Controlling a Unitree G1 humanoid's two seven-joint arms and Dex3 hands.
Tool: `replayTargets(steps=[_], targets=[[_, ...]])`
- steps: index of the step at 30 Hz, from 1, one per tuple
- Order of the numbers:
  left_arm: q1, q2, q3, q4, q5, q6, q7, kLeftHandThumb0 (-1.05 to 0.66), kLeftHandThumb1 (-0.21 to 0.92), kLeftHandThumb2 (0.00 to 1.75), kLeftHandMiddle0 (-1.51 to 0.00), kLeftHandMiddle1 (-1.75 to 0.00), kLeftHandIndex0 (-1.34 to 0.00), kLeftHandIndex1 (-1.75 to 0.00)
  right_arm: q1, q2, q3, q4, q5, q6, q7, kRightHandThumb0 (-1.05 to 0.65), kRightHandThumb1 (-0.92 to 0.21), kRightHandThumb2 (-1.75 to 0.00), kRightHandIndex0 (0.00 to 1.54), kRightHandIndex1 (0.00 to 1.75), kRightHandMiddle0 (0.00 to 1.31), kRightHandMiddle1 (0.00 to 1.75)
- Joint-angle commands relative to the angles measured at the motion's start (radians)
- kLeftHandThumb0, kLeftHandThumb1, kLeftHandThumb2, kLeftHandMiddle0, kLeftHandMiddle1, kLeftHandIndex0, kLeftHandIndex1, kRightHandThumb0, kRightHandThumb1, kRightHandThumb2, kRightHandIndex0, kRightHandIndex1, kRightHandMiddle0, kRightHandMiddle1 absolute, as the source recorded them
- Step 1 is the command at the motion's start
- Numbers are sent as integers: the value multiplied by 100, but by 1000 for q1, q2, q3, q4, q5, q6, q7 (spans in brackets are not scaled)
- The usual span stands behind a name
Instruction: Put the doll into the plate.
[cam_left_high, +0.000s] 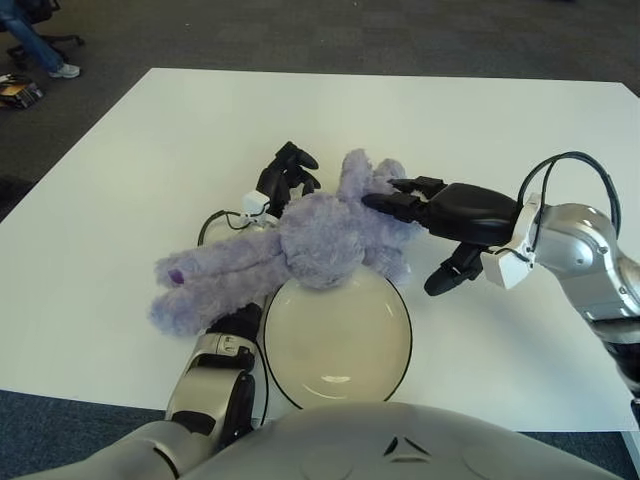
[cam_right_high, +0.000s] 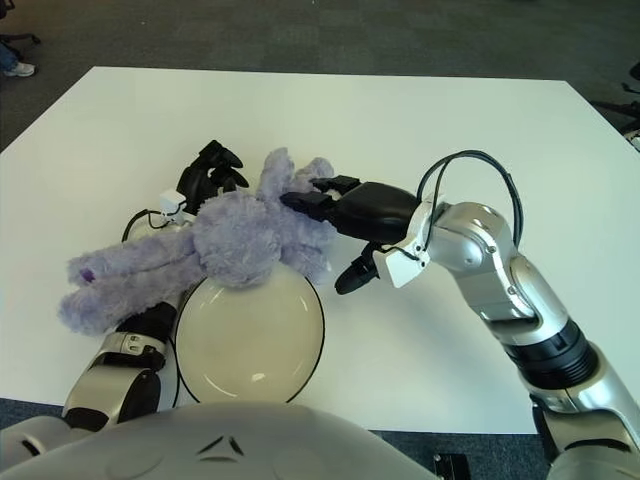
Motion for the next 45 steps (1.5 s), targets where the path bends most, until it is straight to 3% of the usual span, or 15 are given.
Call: replayTargets(steps=[1,8,10,15,21,23,33,41,43,45], targets=[[63,-4,0,34,2,-16,5,-1,32,133,-50,-175,-49,-175,36,23,4,2,-38,18,-31,-88,-91,-35,0,0,0,0],[65,-7,2,35,10,-27,24,-1,32,133,-50,-175,-49,-175,83,71,-14,-18,-77,22,-116,-77,-88,-33,1,0,0,0],[64,-8,2,36,16,-28,33,-1,32,132,-59,-173,-40,-175,94,79,-22,-26,-84,20,-134,-66,-76,-50,2,1,0,0],[64,-8,1,33,23,-12,53,-1,33,131,-65,-170,-35,-175,119,109,-38,-47,-144,8,-209,-53,-59,-72,0,0,0,0],[64,-7,0,30,22,-5,56,-1,32,132,-67,-169,-35,-175,138,127,-52,-62,-200,1,-258,-37,-46,-89,0,0,0,0],[65,-7,0,28,20,-5,53,-1,32,132,-57,-172,-43,-175,144,131,-59,-72,-213,6,-265,-33,-43,-93,1,0,0,0],[58,2,2,44,5,-18,24,-1,33,131,-49,-175,-47,-175,144,160,-95,-193,-397,117,-226,-19,-36,-105,1,0,0,0],[51,9,2,61,4,-24,16,-1,33,131,-49,-175,-48,-175,130,197,-90,-186,-481,132,-249,-15,-34,-109,2,1,0,0],[49,11,3,65,2,-25,12,-1,33,132,-49,-175,-48,-175,119,211,-84,-175,-498,131,-258,-23,-36,-106,3,1,0,0],[48,12,3,69,1,-27,7,-1,32,132,-50,-175,-48,-175,114,222,-80,-166,-506,126,-266,-40,-45,-94,3,1,0,0]])
